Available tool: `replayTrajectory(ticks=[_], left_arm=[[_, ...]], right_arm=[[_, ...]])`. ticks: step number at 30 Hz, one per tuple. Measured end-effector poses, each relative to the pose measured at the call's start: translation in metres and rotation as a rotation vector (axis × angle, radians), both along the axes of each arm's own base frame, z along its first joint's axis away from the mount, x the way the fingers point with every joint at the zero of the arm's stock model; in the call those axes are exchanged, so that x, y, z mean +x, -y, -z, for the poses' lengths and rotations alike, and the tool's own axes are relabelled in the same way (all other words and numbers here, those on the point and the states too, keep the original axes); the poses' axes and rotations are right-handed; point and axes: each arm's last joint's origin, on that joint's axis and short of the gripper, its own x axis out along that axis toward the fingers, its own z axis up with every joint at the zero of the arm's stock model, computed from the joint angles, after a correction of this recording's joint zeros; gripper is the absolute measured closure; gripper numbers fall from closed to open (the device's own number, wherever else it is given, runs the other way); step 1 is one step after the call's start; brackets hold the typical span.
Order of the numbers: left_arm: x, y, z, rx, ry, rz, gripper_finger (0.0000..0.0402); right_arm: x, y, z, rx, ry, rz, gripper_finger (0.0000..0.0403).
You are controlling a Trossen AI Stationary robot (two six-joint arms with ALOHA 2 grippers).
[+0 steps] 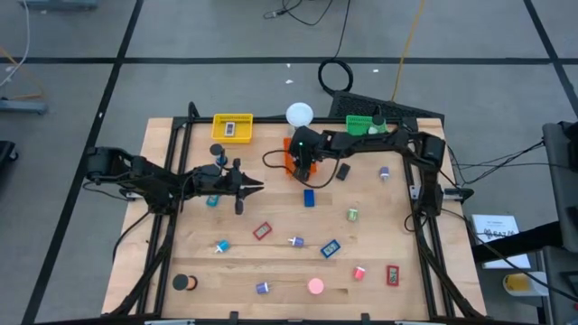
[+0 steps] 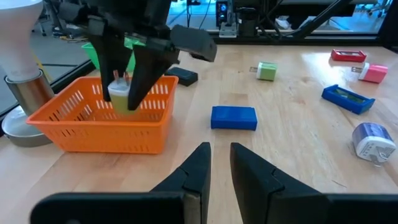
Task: Pick & Place Office items
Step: Put the left green charger adapter into the orange bin
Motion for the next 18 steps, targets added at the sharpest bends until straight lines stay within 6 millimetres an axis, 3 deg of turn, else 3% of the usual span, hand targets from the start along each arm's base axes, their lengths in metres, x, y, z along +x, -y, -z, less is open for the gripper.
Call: replayTrajectory(ticks=[5,18], left_arm=[[0.0,0.0,0.0,0.0,0.0,0.0,0.0337],[0.0,0.0,0.0,0.0,0.0,0.0,0.0337]], right_arm=[[-0.008,-0.004,0.008,-0.037,-0.13,0.033,0.0267],[-0.013,-0.025,0.001,0.062,-0.177,0.013,0.0267]])
